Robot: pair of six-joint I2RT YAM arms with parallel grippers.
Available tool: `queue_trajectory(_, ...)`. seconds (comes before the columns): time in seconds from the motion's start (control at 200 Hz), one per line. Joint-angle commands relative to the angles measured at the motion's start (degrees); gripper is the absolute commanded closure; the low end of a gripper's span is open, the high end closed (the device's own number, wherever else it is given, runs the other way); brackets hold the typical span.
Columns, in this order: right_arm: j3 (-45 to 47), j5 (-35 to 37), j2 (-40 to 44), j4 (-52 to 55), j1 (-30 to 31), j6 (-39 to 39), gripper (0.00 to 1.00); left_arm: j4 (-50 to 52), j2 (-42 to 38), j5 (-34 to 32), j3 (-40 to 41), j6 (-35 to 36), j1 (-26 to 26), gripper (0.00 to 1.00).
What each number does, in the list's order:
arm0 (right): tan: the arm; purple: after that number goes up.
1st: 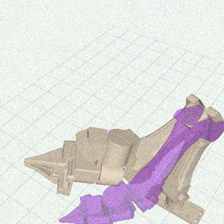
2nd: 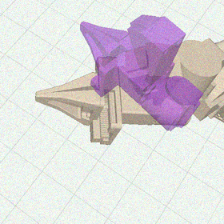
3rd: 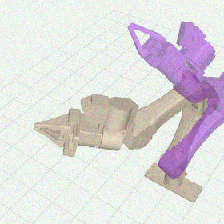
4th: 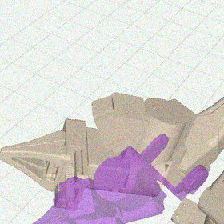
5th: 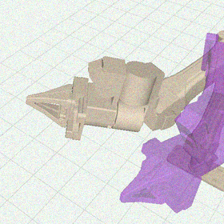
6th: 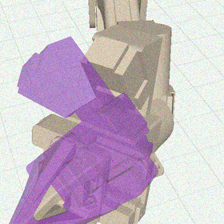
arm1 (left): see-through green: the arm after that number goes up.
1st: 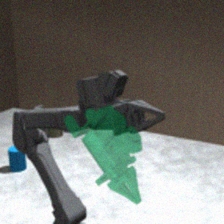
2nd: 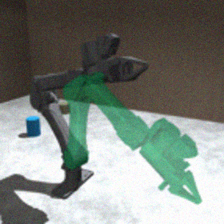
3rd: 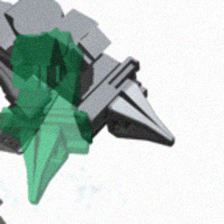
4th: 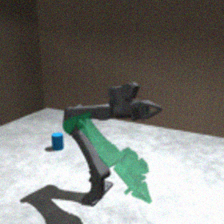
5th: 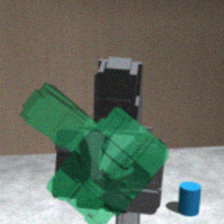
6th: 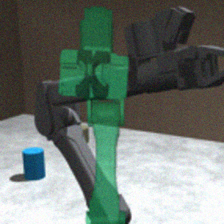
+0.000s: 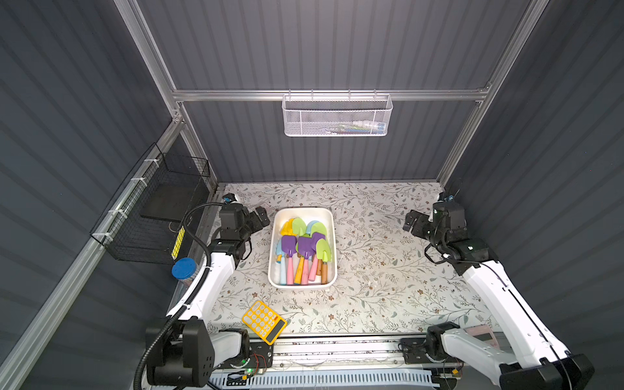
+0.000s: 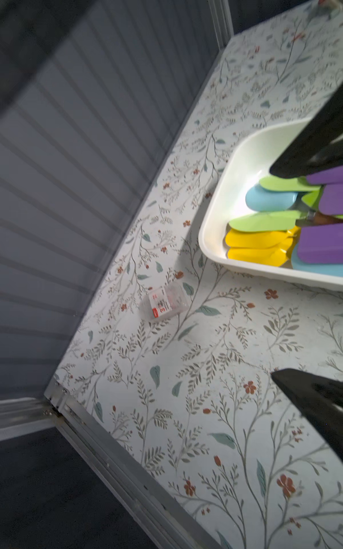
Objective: Take the shovel out of the storage box
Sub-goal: Pick up the shovel from the storage box.
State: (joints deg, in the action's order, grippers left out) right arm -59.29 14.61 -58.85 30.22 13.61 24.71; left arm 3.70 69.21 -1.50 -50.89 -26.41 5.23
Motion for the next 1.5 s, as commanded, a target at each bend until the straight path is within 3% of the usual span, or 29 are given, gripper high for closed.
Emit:
queue_trajectory(0.0,0.88,3.25,1.67,-0.43,2.66,-3.06,0.01,-3.01,-2.25,5.91,1.56,-2.58,0.13,0.00)
queue_trajectory(0.12,2.68,3.38,4.26,-3.53,3.94,-2.42,0.01,-7.48,-3.39,8.78,4.04,-3.67,0.04,0.00)
queue_trajectory(0.39,0.26,5.01,5.02,-1.99,6.01,0.23,0.01,7.00,1.58,9.84,-4.48,-2.26,2.11,0.00)
queue_trajectory(0.485,-1.08,6.68,4.73,-1.23,7.22,-0.50,0.01,14.20,3.56,5.98,-8.28,0.90,6.77,0.00)
queue_trajectory(0.64,-9.17,9.33,-2.64,10.02,9.31,-1.02,0.01,23.04,7.92,3.49,-13.77,2.42,13.47,0.01)
queue_trajectory(0.76,-6.50,6.28,-1.53,9.07,8.40,2.73,0.01,28.44,10.94,-2.20,-17.57,3.23,20.54,0.01)
queue_trajectory(0.815,-4.63,0.73,-0.16,7.01,6.75,3.49,0.01,30.33,12.36,-4.18,-18.93,3.13,23.30,0.01)
queue_trajectory(1.066,-3.51,2.41,-2.12,8.55,7.39,5.61,0.01,34.04,19.25,-8.43,-21.84,-3.87,36.04,0.04)
queue_trajectory(1.196,-1.54,11.52,-1.22,8.00,11.46,4.77,0.01,36.07,22.06,-9.16,-23.03,-8.67,40.55,0.05)
queue_trajectory(1.326,-1.68,9.79,-2.14,10.44,11.46,5.38,0.01,36.02,22.87,-8.03,-22.74,-13.63,43.18,0.09)
queue_trajectory(1.491,0.93,4.52,-2.75,9.93,11.51,4.98,0.02,35.23,21.35,-8.65,-20.93,-15.17,43.86,0.29)
